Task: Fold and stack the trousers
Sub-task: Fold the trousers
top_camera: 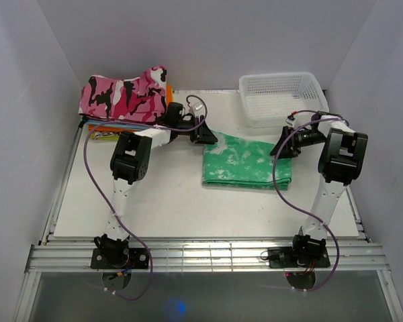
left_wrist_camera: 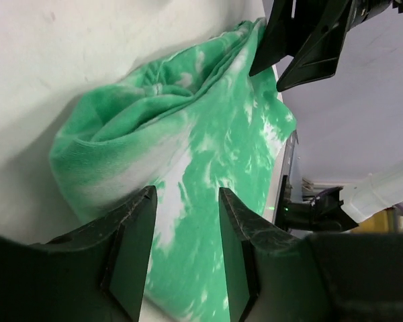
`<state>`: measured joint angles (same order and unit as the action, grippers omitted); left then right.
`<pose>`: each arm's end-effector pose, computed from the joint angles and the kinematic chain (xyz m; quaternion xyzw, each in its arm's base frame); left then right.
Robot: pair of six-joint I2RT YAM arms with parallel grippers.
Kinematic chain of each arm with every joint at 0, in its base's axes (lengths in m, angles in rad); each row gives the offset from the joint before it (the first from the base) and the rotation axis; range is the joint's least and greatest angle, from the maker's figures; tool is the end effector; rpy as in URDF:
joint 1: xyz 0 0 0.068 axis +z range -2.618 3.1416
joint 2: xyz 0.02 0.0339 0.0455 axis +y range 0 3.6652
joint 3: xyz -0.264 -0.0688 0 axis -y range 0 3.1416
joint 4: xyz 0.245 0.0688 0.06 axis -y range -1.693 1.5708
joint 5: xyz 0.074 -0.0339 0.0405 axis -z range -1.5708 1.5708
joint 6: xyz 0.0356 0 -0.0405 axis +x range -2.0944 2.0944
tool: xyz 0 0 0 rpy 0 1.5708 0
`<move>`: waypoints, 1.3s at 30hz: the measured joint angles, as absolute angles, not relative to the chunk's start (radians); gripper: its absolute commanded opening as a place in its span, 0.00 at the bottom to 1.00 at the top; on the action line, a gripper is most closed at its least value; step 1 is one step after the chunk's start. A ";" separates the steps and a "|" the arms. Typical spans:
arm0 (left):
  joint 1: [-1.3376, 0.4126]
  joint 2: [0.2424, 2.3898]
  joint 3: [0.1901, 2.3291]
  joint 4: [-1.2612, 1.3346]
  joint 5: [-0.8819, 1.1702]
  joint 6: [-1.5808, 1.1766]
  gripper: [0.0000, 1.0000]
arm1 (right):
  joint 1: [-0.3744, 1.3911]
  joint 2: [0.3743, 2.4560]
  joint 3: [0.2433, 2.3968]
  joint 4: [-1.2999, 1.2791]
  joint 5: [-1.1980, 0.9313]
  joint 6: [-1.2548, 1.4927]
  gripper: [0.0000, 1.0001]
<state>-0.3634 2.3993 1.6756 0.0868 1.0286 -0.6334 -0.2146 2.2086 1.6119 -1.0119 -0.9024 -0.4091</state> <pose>0.4678 -0.2105 0.1198 0.1148 0.8002 -0.5732 0.1343 0.4065 -0.0600 0.1416 -0.0792 0.8963 0.4202 0.1176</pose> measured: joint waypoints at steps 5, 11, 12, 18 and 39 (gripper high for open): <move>-0.314 2.317 1.702 0.042 1.033 -0.566 0.64 | -0.215 2.135 1.637 -1.029 -0.892 -0.484 0.61; -0.316 1.984 1.456 0.023 1.047 -0.561 0.64 | -0.213 1.816 1.417 -1.060 -0.979 -0.510 0.61; -0.328 1.927 1.412 0.032 1.049 -0.567 0.64 | -0.210 1.771 1.365 -1.070 -0.997 -0.509 0.61; -0.436 1.787 1.198 0.117 1.054 -0.649 0.64 | -0.200 1.789 1.120 -1.041 -1.023 -0.472 0.59; -0.431 2.065 1.137 -0.012 0.960 -0.779 0.65 | -0.299 1.993 1.015 -0.865 -1.108 -0.278 0.54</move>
<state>-0.4313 2.0655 1.1366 -0.0120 0.9604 -0.7792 -0.2993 1.9930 1.0149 -0.8654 -1.1080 -0.2775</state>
